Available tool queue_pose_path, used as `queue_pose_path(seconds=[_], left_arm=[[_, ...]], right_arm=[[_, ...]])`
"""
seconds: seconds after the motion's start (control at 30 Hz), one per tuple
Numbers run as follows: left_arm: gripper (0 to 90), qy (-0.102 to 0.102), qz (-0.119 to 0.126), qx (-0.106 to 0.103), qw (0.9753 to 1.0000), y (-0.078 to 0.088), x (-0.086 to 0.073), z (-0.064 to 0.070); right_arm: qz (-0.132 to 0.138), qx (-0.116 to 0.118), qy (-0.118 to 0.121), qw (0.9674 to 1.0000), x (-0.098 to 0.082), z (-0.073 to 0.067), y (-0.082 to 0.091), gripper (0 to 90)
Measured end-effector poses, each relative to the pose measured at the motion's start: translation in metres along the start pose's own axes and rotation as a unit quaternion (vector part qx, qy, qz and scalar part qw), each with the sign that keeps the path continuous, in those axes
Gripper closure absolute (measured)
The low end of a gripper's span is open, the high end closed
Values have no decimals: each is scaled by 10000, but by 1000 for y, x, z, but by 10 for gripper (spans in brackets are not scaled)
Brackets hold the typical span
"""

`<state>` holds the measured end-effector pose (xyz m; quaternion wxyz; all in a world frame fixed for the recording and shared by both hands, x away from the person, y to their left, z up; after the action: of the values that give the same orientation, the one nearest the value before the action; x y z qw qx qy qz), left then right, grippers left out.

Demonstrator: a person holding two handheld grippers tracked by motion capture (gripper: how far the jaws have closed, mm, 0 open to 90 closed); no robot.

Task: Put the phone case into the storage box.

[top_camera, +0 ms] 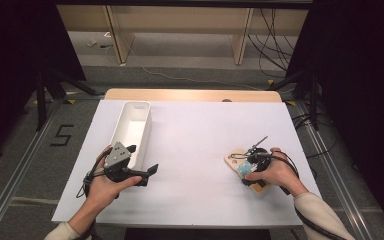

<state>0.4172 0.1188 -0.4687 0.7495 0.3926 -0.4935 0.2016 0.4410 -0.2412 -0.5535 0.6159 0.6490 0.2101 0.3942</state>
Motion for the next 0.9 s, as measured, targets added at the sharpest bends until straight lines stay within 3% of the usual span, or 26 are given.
queue_pose_path(seconds=[0.9], left_arm=[[0,39,13,18,10000,0,0,-1]], right_arm=[[85,-38,-70,9999,0,0,2,120]])
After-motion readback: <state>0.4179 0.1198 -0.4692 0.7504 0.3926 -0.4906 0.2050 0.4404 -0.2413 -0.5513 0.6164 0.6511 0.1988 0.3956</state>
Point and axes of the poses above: each handheld gripper's, and its own axes: y roughly backward along the jaws, x roughly out of its top, z roughly to its right, the point moved 9 cm from there along -y, roughly forward along the jaws, and after that the axes turned 10 degrees about y, right-handed, at the moved point
